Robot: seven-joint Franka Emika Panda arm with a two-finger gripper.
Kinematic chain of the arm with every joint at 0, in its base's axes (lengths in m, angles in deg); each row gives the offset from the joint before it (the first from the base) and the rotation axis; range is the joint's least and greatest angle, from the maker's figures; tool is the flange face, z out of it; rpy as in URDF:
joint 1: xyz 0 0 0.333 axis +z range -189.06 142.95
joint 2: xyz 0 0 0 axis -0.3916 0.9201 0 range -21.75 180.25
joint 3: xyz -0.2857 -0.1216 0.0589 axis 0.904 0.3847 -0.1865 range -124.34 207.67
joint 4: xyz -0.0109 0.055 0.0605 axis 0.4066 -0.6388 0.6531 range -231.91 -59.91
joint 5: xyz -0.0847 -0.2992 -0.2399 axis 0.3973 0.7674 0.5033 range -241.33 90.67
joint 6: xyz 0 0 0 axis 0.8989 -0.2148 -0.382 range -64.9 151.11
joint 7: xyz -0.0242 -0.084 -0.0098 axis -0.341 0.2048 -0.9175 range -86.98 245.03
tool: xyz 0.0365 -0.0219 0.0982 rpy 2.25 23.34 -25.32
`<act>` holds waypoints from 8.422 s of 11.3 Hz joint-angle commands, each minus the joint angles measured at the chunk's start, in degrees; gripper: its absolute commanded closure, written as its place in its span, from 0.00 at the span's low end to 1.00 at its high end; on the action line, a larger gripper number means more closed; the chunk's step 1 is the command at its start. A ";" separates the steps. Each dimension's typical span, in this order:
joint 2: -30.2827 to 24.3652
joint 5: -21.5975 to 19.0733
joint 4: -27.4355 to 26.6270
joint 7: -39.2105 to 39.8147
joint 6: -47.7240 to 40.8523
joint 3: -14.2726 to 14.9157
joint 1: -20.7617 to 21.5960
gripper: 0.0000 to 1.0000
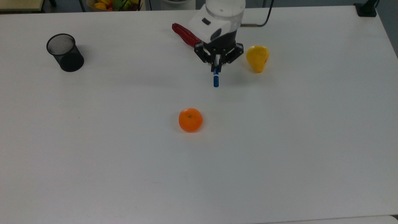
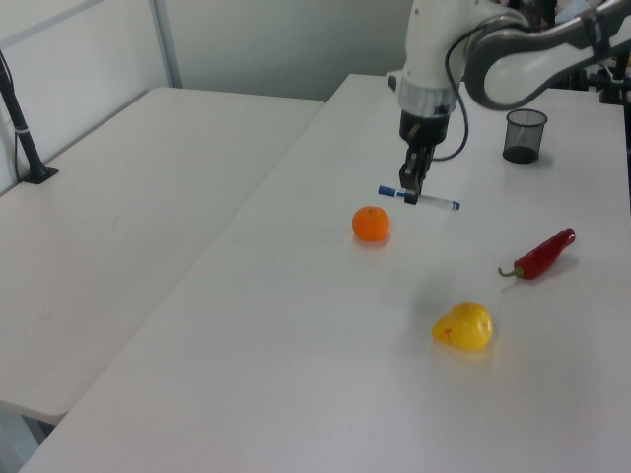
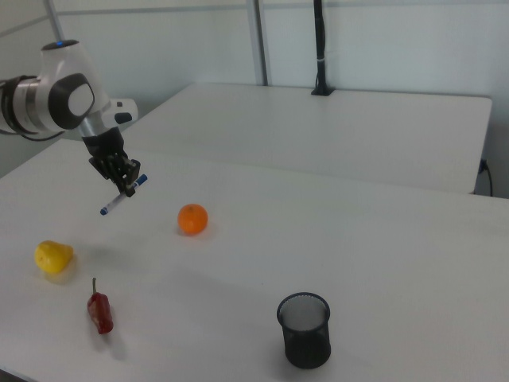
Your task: Place marker
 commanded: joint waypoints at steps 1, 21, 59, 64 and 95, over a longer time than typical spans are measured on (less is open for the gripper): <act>-7.39 -4.94 -1.43 7.70 -6.87 0.33 -2.03 1.00; -28.51 -2.07 -14.86 28.73 -6.23 17.81 -12.40 1.00; -11.63 9.73 -42.82 31.36 73.79 28.46 -21.02 0.98; -11.54 9.73 -43.26 32.07 73.09 28.46 -21.54 0.84; -17.08 -17.34 12.09 21.45 -28.47 17.85 -20.84 0.00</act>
